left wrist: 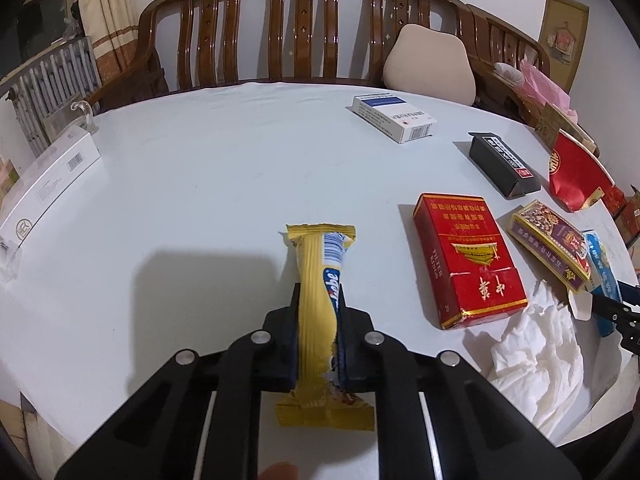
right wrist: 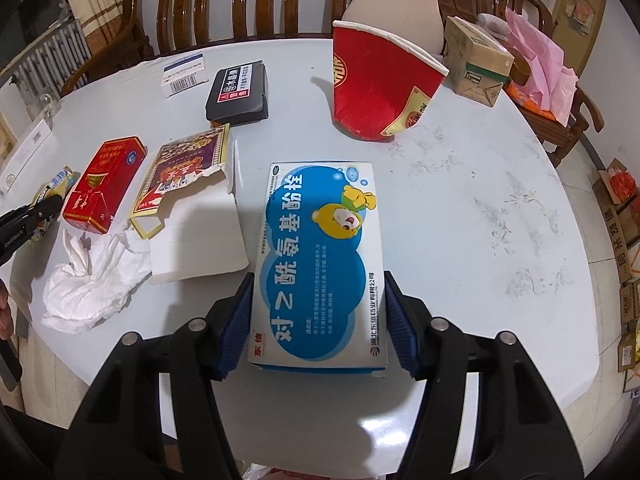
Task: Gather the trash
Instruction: 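Grasp the yellow wrapper with the left tool while the right tool grasps the blue box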
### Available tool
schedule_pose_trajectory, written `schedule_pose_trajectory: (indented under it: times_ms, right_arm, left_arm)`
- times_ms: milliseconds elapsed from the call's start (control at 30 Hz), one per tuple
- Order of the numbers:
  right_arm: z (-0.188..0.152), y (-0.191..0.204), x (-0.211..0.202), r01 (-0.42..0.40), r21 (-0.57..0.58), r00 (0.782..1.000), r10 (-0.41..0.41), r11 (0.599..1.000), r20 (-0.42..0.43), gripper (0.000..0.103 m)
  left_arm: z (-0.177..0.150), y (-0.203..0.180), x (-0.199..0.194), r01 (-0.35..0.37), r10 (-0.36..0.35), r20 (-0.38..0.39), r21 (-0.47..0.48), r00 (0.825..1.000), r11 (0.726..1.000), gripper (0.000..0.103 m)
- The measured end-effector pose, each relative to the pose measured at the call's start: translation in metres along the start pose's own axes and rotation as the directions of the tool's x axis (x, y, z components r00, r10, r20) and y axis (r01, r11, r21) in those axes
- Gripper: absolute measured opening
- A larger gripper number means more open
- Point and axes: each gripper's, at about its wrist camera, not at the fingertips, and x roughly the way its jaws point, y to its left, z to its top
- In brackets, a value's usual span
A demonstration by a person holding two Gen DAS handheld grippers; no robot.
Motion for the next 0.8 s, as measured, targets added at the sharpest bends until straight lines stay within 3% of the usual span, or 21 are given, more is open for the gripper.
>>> schedule_pose_trajectory:
  times_ms: [800]
  right_arm:
    - [-0.010,-0.018,-0.047,-0.033,0.053,0.998,0.029,0.998,0.062,0.059]
  left_arm:
    - [-0.020,-0.005,-0.037,-0.009,0.009,0.036,0.012,0.999,1.000,0.013]
